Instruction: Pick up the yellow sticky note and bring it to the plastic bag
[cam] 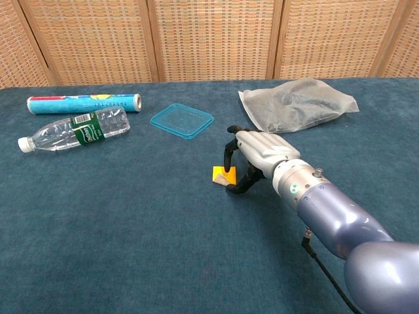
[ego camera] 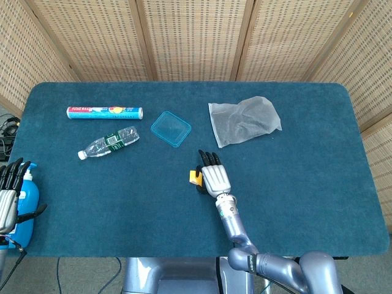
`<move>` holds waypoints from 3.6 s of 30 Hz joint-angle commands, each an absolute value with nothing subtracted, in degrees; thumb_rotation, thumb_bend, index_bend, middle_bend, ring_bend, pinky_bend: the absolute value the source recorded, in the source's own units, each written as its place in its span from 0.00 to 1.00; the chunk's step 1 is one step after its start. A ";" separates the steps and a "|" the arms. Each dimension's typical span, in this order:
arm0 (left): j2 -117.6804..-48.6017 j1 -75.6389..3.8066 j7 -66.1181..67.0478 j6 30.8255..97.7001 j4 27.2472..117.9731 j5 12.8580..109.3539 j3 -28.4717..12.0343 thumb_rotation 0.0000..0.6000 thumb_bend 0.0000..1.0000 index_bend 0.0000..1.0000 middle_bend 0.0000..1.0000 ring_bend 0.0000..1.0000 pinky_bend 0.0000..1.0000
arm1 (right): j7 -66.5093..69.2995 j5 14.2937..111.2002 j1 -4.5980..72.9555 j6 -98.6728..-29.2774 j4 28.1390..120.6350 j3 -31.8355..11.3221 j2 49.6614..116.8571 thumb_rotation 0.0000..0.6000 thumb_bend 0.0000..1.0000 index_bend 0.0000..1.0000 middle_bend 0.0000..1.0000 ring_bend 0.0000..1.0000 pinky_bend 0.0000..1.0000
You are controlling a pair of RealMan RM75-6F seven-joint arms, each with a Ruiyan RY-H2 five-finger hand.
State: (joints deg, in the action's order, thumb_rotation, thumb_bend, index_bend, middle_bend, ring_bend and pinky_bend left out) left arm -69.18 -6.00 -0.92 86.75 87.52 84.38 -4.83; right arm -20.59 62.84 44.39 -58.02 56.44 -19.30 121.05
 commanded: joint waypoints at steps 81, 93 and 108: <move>-68.92 -6.33 -2.31 86.03 87.28 83.59 -5.21 1.00 0.17 0.00 0.00 0.00 0.00 | -24.22 61.77 47.96 -56.76 57.97 -20.77 120.30 1.00 0.55 0.70 0.17 0.00 0.00; -68.92 -6.42 -2.80 85.64 86.89 82.83 -5.52 1.00 0.17 0.00 0.00 0.00 0.00 | -24.68 60.81 50.83 -55.56 55.78 -23.09 120.33 1.00 0.55 0.71 0.18 0.00 0.00; -68.96 -6.82 -3.47 84.28 86.06 81.05 -6.19 1.00 0.17 0.00 0.00 0.00 0.00 | -24.95 59.11 57.79 -52.88 49.99 -27.88 119.68 1.00 0.55 0.71 0.18 0.00 0.00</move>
